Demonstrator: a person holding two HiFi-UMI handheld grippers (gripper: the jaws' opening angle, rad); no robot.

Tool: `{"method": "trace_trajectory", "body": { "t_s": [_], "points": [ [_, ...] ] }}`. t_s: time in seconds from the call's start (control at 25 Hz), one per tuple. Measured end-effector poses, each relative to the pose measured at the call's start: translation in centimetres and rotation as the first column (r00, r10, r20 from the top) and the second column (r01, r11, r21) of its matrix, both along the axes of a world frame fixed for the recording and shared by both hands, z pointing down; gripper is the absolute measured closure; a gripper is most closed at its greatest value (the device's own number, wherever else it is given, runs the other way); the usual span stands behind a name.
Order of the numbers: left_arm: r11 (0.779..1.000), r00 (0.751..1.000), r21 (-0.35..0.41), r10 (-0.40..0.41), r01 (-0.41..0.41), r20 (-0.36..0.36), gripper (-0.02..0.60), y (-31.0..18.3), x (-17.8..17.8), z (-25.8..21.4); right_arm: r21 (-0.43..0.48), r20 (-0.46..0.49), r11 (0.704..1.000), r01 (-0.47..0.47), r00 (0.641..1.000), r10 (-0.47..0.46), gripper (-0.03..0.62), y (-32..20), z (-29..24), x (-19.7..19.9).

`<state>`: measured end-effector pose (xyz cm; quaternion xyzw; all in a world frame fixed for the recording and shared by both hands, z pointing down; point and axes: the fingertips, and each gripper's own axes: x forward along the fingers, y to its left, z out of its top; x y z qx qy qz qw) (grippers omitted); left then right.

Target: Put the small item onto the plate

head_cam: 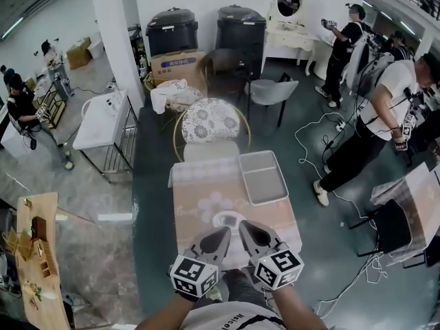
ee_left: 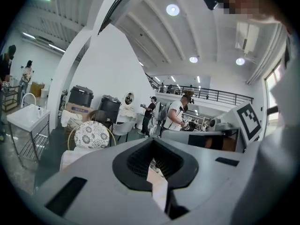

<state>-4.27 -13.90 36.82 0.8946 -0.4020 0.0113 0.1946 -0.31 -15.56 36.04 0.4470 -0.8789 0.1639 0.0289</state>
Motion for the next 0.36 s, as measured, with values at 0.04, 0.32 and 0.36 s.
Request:
{"method": "trace_trajectory", "body": {
  "t_s": [0.04, 0.32, 0.36],
  "points": [
    [1.0, 1.0, 0.008, 0.0, 0.0, 0.0, 0.575, 0.3, -0.1, -0.3, 0.006, -0.002, 1.0, 0.0, 1.0, 0.0, 0.58, 0.3, -0.2, -0.1],
    [0.999, 1.0, 0.035, -0.008, 0.008, -0.006, 0.575, 2.8, -1.1, -2.1, 0.039, -0.013, 0.999, -0.003, 1.0, 0.004, 0.58, 3.1, -2.0, -0.9],
    [0.999, 1.0, 0.036, -0.009, 0.009, -0.006, 0.575, 3.2, -1.2, -2.2, 0.041, -0.014, 0.999, -0.003, 1.0, 0.003, 0.58, 3.5, -2.1, -0.9]
  ]
}}
